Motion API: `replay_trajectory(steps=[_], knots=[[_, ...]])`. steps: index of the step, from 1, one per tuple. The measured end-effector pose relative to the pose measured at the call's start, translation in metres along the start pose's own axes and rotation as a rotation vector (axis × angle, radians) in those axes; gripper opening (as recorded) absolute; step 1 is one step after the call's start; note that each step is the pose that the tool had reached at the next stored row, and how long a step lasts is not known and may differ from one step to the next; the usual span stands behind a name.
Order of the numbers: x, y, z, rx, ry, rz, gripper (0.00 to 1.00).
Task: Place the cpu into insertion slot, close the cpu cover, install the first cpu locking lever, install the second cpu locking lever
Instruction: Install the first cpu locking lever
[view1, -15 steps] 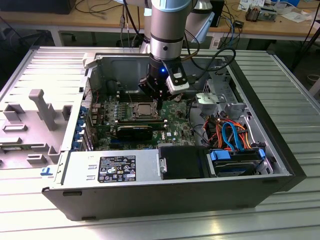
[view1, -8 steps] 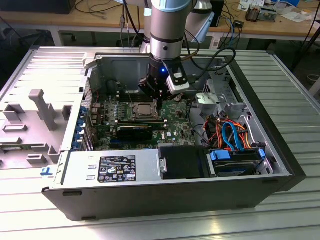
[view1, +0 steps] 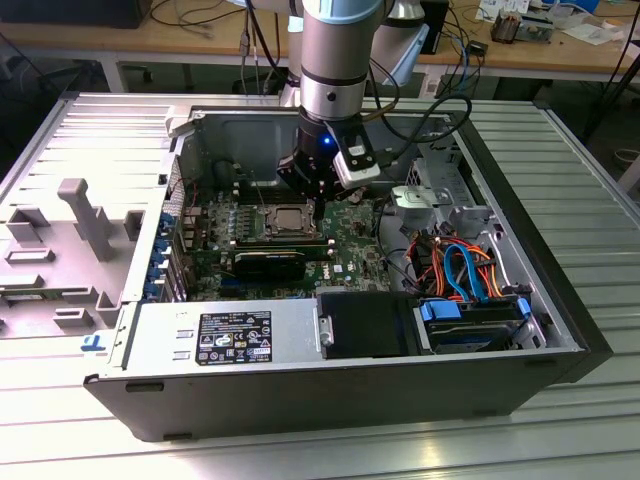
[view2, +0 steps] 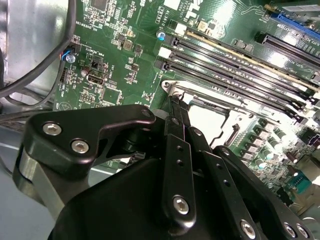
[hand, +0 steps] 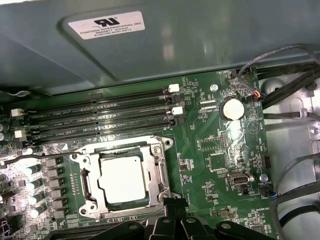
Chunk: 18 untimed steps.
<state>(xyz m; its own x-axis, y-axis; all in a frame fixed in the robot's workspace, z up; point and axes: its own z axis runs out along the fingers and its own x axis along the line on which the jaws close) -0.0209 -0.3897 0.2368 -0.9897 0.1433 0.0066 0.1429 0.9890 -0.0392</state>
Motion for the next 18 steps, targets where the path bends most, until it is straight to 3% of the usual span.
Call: replay_trajectory(steps=[18], knots=[[0.0000, 0.0000, 0.0000, 0.0002, -0.0010, -0.027, 0.11]])
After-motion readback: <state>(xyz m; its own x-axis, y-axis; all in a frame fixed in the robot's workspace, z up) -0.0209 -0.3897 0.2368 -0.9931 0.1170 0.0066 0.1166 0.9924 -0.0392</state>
